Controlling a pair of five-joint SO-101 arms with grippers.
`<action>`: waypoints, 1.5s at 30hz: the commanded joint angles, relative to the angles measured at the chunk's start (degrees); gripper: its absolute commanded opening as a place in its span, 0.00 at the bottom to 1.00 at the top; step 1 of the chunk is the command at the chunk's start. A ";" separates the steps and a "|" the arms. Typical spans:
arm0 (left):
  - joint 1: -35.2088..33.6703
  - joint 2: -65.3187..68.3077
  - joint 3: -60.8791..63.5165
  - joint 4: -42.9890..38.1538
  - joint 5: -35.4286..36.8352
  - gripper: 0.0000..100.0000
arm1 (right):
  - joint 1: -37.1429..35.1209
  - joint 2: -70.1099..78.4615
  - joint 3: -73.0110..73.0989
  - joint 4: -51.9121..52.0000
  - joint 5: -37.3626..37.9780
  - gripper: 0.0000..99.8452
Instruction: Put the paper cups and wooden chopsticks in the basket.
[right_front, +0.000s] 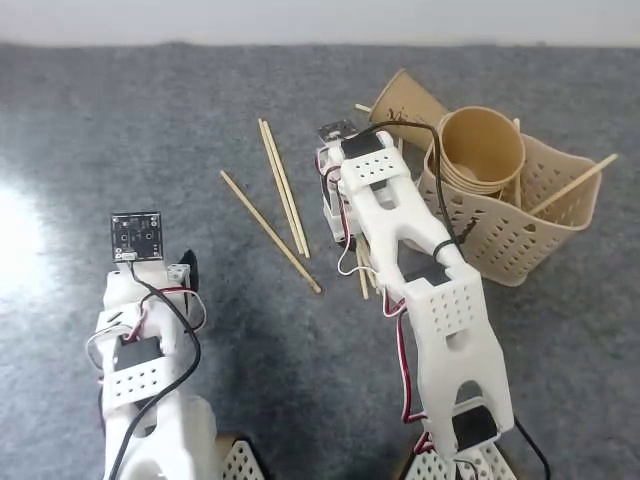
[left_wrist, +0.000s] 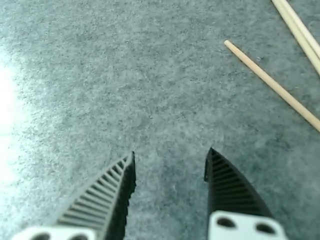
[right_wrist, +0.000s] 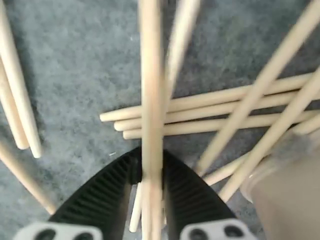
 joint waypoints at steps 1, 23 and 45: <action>0.44 -0.97 -0.40 -1.41 -0.53 0.21 | -0.92 -0.66 -1.85 0.92 1.14 0.01; 0.44 -0.97 -0.40 -1.41 -0.53 0.21 | -1.01 -6.64 -1.58 3.65 1.32 0.09; 0.44 -0.97 -0.40 -1.41 -0.53 0.21 | -0.92 -3.47 -1.85 3.12 1.32 0.01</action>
